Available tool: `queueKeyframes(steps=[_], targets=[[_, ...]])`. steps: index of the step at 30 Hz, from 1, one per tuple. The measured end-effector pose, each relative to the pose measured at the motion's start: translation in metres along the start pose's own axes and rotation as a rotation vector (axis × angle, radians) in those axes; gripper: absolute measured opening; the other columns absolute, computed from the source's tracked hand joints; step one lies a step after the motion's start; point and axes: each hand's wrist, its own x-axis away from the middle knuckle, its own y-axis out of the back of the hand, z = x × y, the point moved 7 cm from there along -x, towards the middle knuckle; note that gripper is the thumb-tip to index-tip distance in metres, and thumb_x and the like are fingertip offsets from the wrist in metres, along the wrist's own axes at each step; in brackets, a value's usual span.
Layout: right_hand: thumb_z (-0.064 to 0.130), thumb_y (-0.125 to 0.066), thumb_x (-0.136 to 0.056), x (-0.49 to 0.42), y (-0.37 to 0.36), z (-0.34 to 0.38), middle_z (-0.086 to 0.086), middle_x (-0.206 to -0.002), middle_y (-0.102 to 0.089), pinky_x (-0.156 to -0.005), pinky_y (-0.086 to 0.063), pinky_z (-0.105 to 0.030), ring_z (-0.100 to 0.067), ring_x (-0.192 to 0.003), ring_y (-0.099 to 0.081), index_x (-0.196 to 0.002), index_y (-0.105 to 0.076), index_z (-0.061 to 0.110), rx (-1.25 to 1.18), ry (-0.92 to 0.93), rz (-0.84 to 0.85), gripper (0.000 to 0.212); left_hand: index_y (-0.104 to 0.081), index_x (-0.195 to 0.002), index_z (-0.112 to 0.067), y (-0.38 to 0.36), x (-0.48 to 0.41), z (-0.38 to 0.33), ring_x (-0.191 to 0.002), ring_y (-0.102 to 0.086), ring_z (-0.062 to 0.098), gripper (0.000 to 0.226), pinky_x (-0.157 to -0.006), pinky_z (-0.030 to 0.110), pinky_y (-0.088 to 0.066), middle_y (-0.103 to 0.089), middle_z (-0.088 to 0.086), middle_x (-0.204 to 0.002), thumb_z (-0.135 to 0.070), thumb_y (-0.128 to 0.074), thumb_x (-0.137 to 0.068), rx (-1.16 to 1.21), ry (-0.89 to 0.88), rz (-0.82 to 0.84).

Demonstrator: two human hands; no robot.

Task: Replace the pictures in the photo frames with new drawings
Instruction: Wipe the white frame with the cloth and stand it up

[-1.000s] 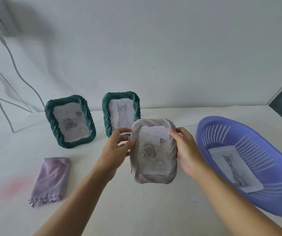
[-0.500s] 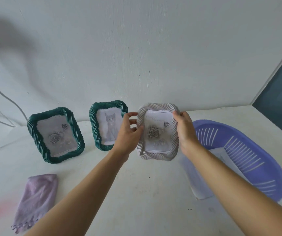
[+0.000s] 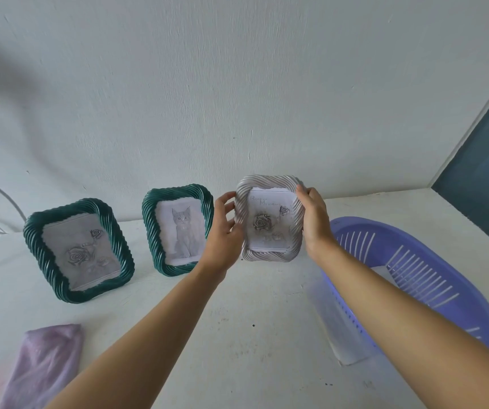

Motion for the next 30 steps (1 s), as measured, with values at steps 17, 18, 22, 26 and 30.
queueKeyframes(steps=[17, 18, 22, 26, 30], targets=[[0.077, -0.058, -0.069, -0.005, 0.003, -0.021, -0.020, -0.119, -0.064, -0.104, -0.045, -0.051, -0.036, -0.114, -0.060, -0.109, -0.059, 0.000, 0.052, -0.101, -0.078, 0.086, -0.037, -0.148, -0.025, 0.000, 0.013, 0.008, -0.108, -0.058, 0.005, 0.056, -0.069, 0.009, -0.050, -0.049, 0.002, -0.136, 0.005, -0.039, -0.101, 0.032, 0.062, 0.032], [0.077, -0.057, -0.070, -0.004, 0.003, -0.018, -0.021, -0.119, -0.063, -0.104, -0.045, -0.051, -0.036, -0.115, -0.059, -0.109, -0.059, -0.001, 0.061, -0.095, -0.083, 0.087, -0.038, -0.148, -0.026, 0.000, 0.013, 0.009, -0.106, -0.058, 0.005, 0.058, -0.069, 0.009, -0.050, -0.048, 0.002, -0.137, 0.008, -0.038, -0.100, 0.031, 0.073, 0.037], [0.070, -0.054, -0.079, 0.001, 0.004, -0.014, -0.017, -0.114, -0.068, -0.100, -0.046, -0.044, -0.030, -0.109, -0.062, -0.111, -0.060, -0.001, 0.100, -0.091, -0.118, 0.079, -0.041, -0.146, -0.036, 0.003, 0.012, 0.017, -0.122, -0.055, 0.018, 0.065, -0.074, 0.015, -0.053, -0.045, 0.003, -0.146, 0.007, -0.039, -0.098, 0.018, 0.098, 0.043], [0.060, -0.050, -0.094, -0.001, 0.006, -0.016, -0.001, -0.081, -0.055, -0.075, -0.041, -0.037, -0.017, -0.078, -0.051, -0.087, -0.058, 0.002, 0.146, -0.102, -0.147, 0.059, -0.036, -0.150, -0.038, 0.003, 0.013, 0.019, -0.132, -0.052, 0.019, 0.068, -0.080, 0.017, -0.053, -0.041, -0.003, -0.151, 0.007, -0.037, -0.099, -0.005, 0.124, 0.055], [0.059, -0.047, -0.096, -0.001, 0.006, -0.016, 0.002, -0.075, -0.048, -0.067, -0.036, -0.034, -0.016, -0.072, -0.046, -0.073, -0.046, 0.016, 0.197, -0.117, -0.150, 0.049, -0.035, -0.152, -0.038, 0.002, 0.014, 0.018, -0.126, -0.055, 0.013, 0.070, -0.090, 0.023, -0.052, -0.042, -0.008, -0.148, 0.008, -0.037, -0.099, -0.036, 0.137, 0.064]])
